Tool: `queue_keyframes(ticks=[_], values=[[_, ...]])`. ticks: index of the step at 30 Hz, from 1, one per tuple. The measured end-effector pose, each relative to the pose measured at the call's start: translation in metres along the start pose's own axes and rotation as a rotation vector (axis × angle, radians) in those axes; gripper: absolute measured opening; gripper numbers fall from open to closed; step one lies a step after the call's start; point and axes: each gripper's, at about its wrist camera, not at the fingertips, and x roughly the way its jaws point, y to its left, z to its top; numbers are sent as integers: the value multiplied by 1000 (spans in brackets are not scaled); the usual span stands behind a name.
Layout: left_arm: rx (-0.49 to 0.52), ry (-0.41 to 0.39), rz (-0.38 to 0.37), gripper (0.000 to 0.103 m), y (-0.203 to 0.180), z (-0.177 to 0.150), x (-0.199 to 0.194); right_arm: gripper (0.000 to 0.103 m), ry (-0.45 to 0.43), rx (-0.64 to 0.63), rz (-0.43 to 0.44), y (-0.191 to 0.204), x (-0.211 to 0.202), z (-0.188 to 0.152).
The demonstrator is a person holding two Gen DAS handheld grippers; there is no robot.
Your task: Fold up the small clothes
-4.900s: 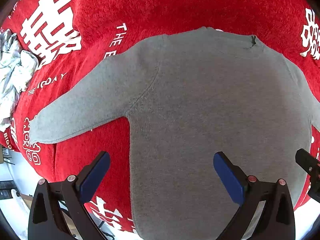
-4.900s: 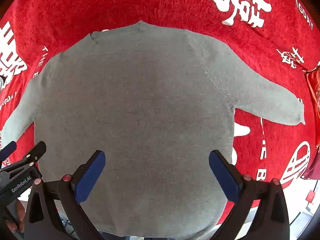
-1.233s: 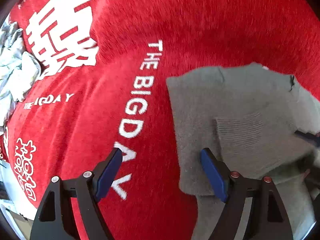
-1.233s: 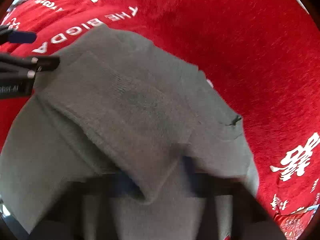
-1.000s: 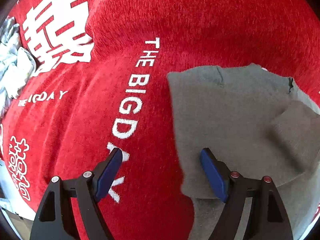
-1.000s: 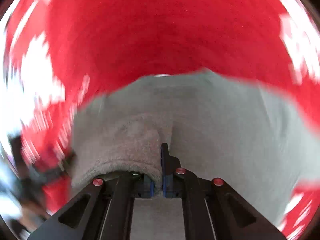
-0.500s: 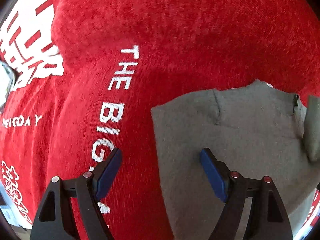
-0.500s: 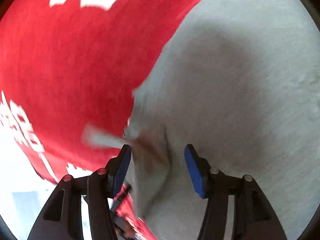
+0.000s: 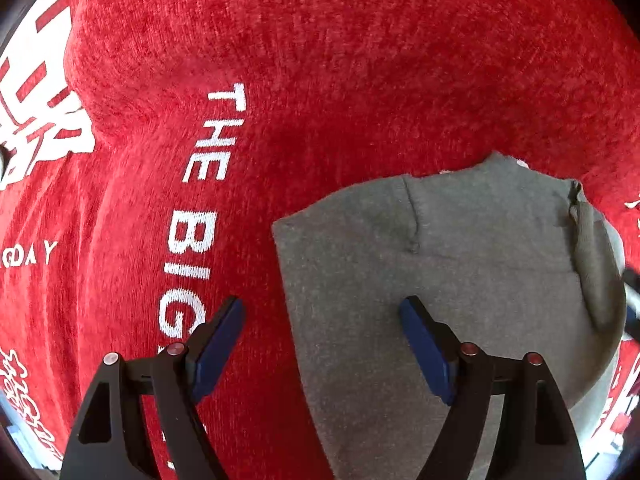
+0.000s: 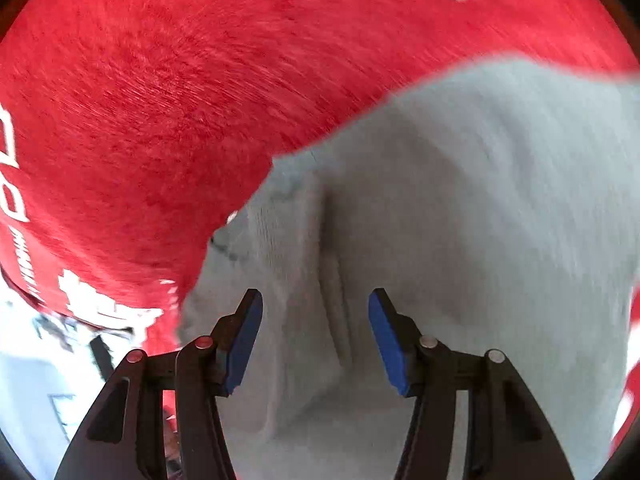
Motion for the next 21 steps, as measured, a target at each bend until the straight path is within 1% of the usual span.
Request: queue_keyframes(ticks=[1, 2, 3, 4, 6, 7, 8, 9, 10, 11, 12, 13, 14, 15, 16, 17, 18, 19, 20, 21], values=[[-4, 0, -1, 81, 0, -1, 0, 40, 27, -15, -23, 6, 10, 11], [-9, 1, -2, 81, -2, -1, 0, 8, 53, -19, -30, 10, 18, 18], [-17, 1, -4, 81, -3, -1, 0, 8, 72, -15, -41, 10, 22, 22], [-24, 2, -6, 81, -4, -3, -1, 8, 50, -4, -44, 9, 19, 22], [-26, 4, -5, 81, -4, -3, -3, 8, -56, 25, 1, 1, -4, 17], [-21, 3, -2, 81, -5, -3, -3, 8, -89, 54, 7, 2, -11, 17], [-17, 2, 0, 81, -6, -3, -3, 8, -117, 105, 4, -1, -16, 9], [-15, 1, 1, 81, -8, -3, -3, 10, -140, 176, 5, -17, -21, 3], [-17, 1, 1, 81, -8, -4, -2, 12, -158, 284, 19, -43, -24, -8], [-20, 1, -1, 81, -9, -5, -1, 14, -156, 334, 17, -55, -25, -14], [-26, 3, -6, 81, -9, -5, 0, 17, -142, 394, 19, -69, -24, -22], [-34, 7, -14, 81, -9, -5, 0, 18, -121, 445, 35, -81, -23, -31], [-41, 10, -26, 77, -9, -5, 0, 22, -112, 465, 69, -85, -25, -39], [-42, 13, -43, 71, -9, -4, 0, 41, -93, 463, 108, -80, -27, -50], [-37, 16, -61, 64, -10, -3, -1, 53, -54, 440, 155, -70, -23, -61], [-30, 15, -65, 54, -12, -2, -2, 67, -17, 413, 199, -62, -21, -69], [-20, 18, -76, 46, -14, -1, -3, 67, 43, 380, 257, -42, -9, -83], [-13, 20, -82, 30, -16, 0, -4, 67, 89, 368, 296, -32, -3, -91], [-12, 18, -81, 17, -18, 0, -5, 67, 144, 360, 335, -14, 12, -104], [-17, 15, -93, 17, -17, 1, -8, 67, 197, 353, 367, 1, 22, -112]])
